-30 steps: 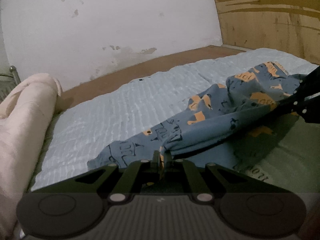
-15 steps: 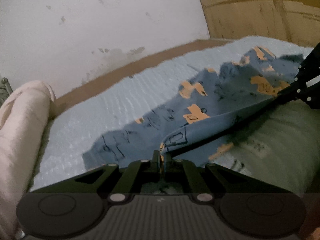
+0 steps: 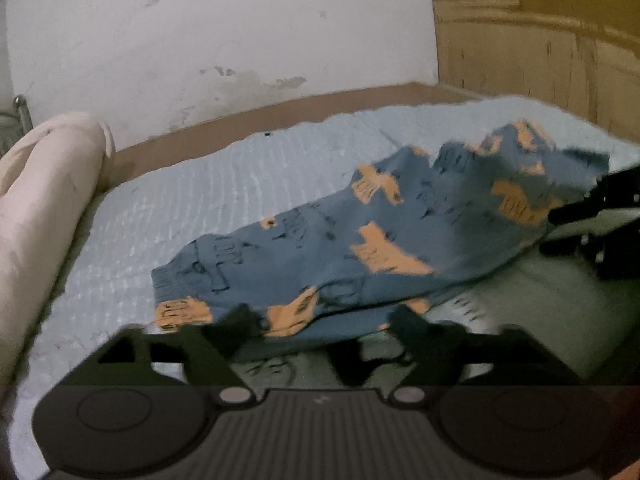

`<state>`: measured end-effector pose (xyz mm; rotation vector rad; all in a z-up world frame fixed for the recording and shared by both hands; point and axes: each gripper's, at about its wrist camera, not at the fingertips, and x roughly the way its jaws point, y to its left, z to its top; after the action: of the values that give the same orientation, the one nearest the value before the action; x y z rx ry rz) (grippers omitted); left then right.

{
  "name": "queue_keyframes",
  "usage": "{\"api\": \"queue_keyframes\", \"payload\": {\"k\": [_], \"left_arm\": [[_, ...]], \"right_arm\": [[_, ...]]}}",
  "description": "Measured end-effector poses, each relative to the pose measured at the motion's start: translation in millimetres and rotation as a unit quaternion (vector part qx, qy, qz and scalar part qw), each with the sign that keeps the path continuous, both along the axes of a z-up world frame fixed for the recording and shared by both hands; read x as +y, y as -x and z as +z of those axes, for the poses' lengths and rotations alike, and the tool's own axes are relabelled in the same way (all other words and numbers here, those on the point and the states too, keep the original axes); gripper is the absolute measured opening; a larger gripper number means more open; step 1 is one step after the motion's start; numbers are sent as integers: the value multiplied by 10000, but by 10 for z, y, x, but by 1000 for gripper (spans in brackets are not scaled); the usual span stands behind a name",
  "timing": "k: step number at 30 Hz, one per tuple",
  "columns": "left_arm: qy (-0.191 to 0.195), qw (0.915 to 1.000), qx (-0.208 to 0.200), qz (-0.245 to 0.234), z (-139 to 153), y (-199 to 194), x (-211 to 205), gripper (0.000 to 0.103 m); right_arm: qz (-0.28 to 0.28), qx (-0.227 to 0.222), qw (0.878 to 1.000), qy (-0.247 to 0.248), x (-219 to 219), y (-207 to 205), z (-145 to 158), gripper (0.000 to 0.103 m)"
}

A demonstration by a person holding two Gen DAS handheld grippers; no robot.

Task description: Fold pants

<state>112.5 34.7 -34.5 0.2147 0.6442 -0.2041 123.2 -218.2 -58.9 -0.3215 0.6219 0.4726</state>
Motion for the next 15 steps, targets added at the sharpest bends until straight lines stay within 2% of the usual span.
{"api": "queue_keyframes", "payload": {"k": [1,2,5,9,12,15], "left_arm": [[62,10000,-22,5,19,9,-46,101],[118,9999,-61,-1,34,11,-107,101],[258,9994,-92,-192,71,-34,-347,103],[378,9970,-95,-665,75,-199,-801,103],[464,9932,-135,-1061,82,-323,-1174,103],[447,9886,-171,-1430,88,-467,-1589,103]], "right_arm": [[-108,33,9998,-179,-81,8,19,67],[-191,54,9993,-327,-155,18,34,79],[-644,120,9948,-786,-487,48,72,93],[-1476,152,9811,-1244,-1029,66,115,98],[-2187,308,9581,-1824,-1540,40,130,102],[-2656,717,9311,-2397,-1969,-43,97,102]]}}
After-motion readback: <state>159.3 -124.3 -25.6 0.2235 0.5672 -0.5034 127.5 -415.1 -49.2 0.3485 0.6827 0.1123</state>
